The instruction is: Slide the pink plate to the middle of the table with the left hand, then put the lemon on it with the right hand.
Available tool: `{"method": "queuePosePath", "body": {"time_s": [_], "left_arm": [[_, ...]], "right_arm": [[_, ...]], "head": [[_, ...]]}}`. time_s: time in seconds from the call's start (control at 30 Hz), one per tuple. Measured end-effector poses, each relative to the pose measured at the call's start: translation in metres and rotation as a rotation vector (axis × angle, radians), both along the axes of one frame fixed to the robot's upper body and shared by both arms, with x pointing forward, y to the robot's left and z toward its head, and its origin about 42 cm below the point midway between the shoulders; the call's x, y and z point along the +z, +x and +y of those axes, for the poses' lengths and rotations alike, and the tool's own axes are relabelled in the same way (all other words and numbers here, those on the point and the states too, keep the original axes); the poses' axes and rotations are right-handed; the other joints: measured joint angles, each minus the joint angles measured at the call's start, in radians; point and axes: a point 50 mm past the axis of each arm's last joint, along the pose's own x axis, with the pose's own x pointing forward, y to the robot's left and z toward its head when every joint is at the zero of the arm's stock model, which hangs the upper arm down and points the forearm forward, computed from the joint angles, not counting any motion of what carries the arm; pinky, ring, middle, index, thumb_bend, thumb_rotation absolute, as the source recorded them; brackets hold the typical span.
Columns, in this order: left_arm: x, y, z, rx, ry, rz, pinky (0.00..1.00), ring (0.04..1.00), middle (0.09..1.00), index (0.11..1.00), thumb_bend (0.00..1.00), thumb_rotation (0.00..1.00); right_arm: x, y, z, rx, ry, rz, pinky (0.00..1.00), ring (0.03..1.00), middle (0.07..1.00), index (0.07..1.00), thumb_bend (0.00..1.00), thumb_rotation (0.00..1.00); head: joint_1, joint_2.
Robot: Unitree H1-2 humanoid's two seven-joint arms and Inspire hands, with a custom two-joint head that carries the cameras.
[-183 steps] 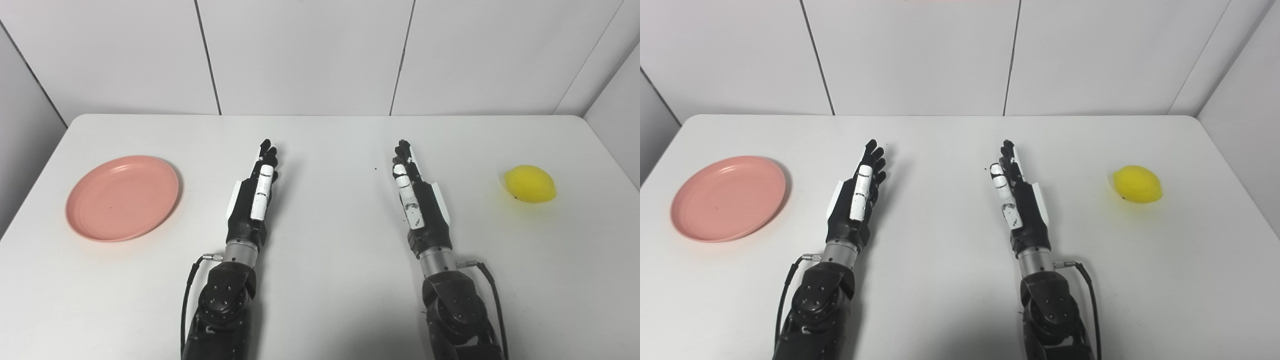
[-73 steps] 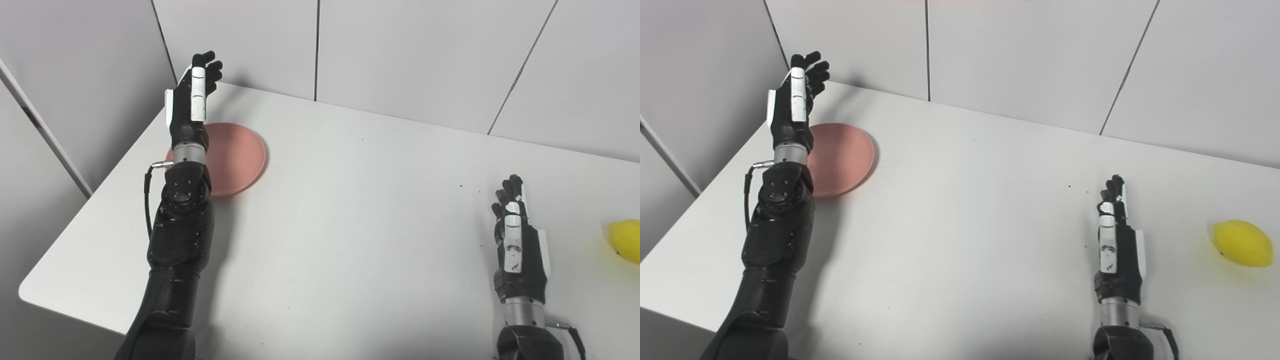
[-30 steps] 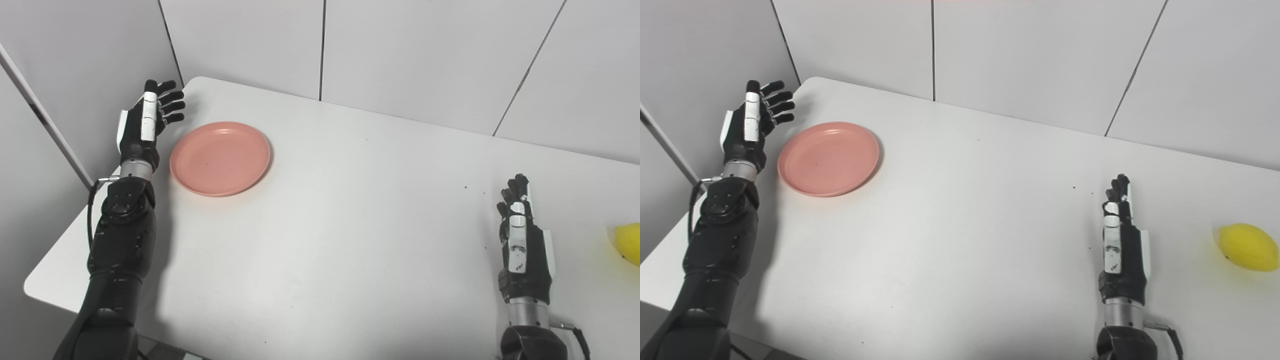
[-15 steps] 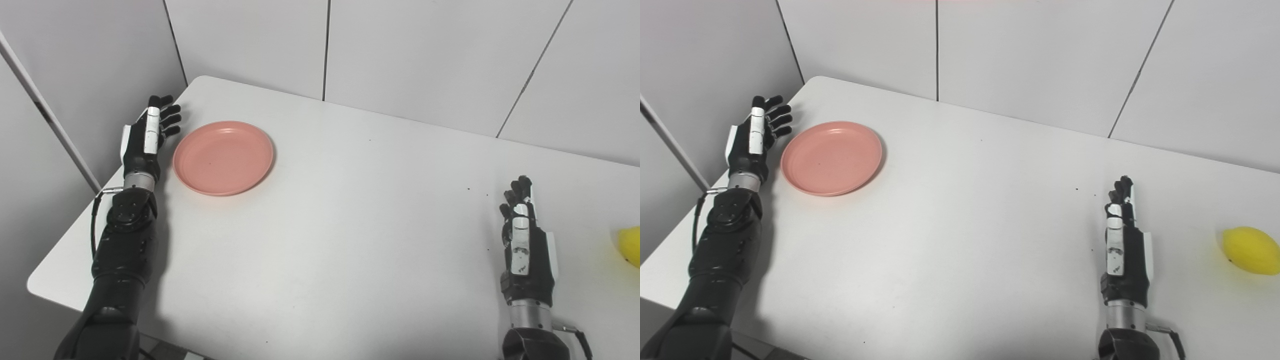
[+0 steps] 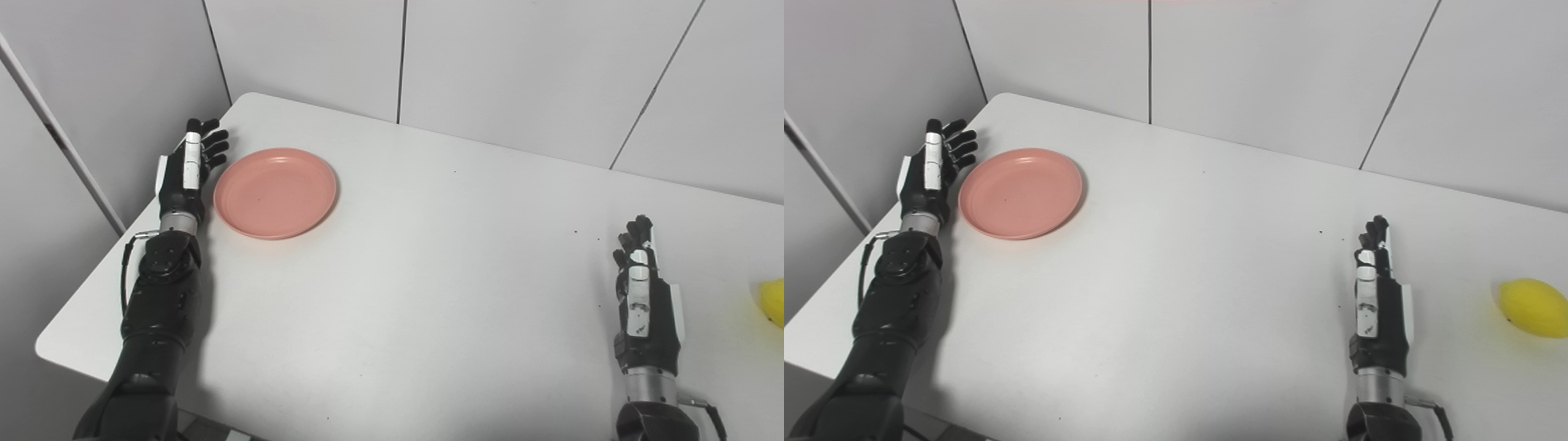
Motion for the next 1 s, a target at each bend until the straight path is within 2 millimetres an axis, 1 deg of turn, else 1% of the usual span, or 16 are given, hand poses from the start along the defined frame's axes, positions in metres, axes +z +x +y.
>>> {"method": "queuePosePath", "body": {"time_s": [0.07,0.13,0.37,0.67,0.9,1.0], "left_arm": [[0.000,0.001,-0.002,-0.011,0.001,0.001,0.79,0.806,0.793,0.782,0.84,1.00],[0.000,0.002,-0.007,-0.025,-0.007,-0.001,0.81,0.816,0.803,0.785,0.81,1.00],[0.002,0.010,-0.046,-0.134,-0.016,-0.005,0.81,0.799,0.785,0.771,0.80,1.00],[0.009,0.012,-0.066,-0.204,0.012,0.030,0.80,0.802,0.794,0.783,0.77,1.00],[0.011,0.013,-0.083,-0.256,0.049,0.059,0.83,0.826,0.815,0.804,0.77,1.00],[0.011,0.014,-0.091,-0.277,0.046,0.064,0.83,0.825,0.814,0.807,0.77,1.00]], "right_arm": [[0.000,0.000,0.000,0.001,-0.001,0.000,1.00,1.000,1.000,1.000,0.70,1.00],[0.000,0.000,-0.001,0.000,0.000,0.000,1.00,1.000,1.000,1.000,0.70,1.00],[0.000,0.001,0.000,0.002,-0.001,-0.001,1.00,1.000,1.000,1.000,0.70,1.00],[0.000,0.001,-0.002,-0.004,0.000,-0.001,1.00,1.000,1.000,1.000,0.71,1.00],[0.000,0.001,-0.002,-0.005,-0.001,-0.001,1.00,1.000,1.000,1.000,0.71,1.00],[0.000,0.001,-0.002,-0.005,-0.002,-0.001,1.00,1.000,1.000,1.000,0.71,1.00]], "head": [[0.000,0.000],[0.002,0.003],[0.003,0.006],[0.003,0.014],[0.003,0.015],[0.003,0.015]]}}
